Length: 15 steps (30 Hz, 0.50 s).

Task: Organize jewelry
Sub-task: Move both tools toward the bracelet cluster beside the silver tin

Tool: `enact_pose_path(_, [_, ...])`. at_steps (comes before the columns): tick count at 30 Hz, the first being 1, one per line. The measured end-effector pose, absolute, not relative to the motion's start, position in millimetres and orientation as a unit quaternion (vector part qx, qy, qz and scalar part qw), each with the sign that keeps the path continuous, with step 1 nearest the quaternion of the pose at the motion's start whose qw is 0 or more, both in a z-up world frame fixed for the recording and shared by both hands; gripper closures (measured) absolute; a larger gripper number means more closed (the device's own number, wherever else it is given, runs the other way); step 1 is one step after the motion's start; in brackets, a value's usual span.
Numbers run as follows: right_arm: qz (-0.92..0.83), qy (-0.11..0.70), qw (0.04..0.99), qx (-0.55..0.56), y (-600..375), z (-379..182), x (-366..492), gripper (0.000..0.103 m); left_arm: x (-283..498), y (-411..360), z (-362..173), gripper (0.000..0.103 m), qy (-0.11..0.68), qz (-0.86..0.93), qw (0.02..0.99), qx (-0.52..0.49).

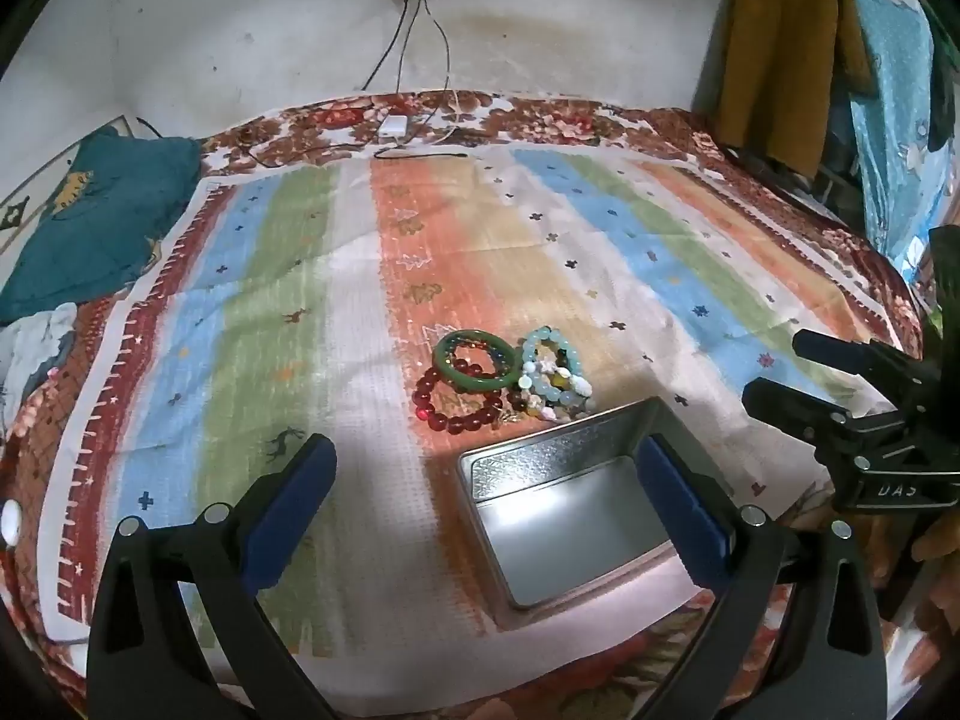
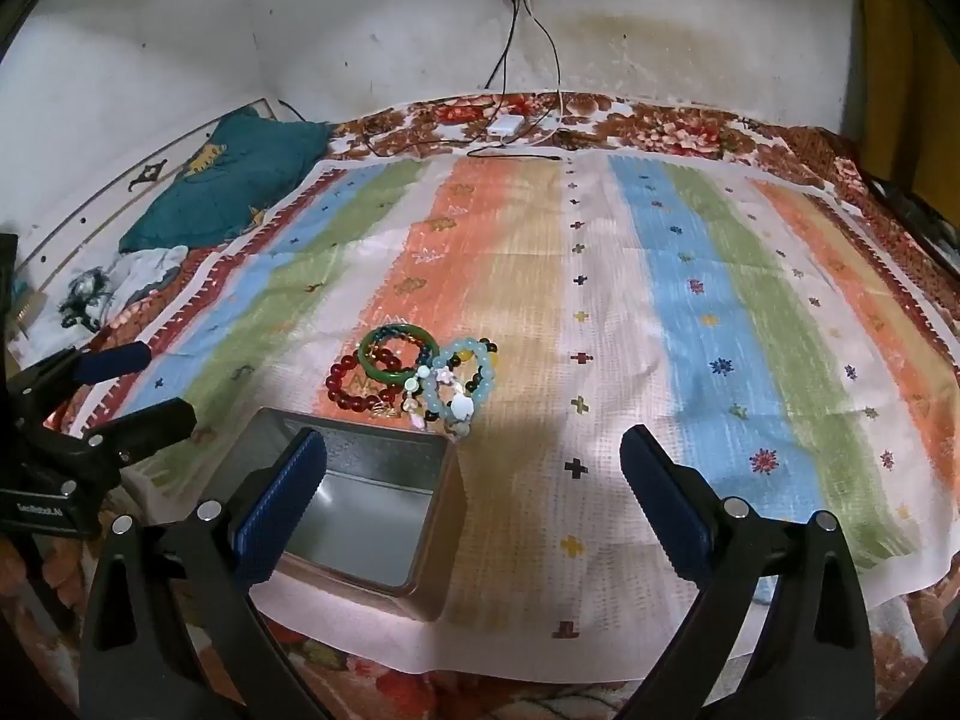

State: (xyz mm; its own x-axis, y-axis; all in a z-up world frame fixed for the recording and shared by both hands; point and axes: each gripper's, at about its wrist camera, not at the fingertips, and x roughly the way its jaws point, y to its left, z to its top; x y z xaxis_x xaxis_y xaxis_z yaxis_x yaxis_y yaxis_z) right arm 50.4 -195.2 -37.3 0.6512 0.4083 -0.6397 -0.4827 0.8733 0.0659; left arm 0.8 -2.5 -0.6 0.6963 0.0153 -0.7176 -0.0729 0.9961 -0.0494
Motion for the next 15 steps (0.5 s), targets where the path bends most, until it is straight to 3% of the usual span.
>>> enact_pose_path(15, [0.241, 0.336, 0.908, -0.064, -192.5, -35.9, 47.8, 0.004, 0.1, 6.3, -0.8, 0.005, 0.39, 0.024, 0.919, -0.06])
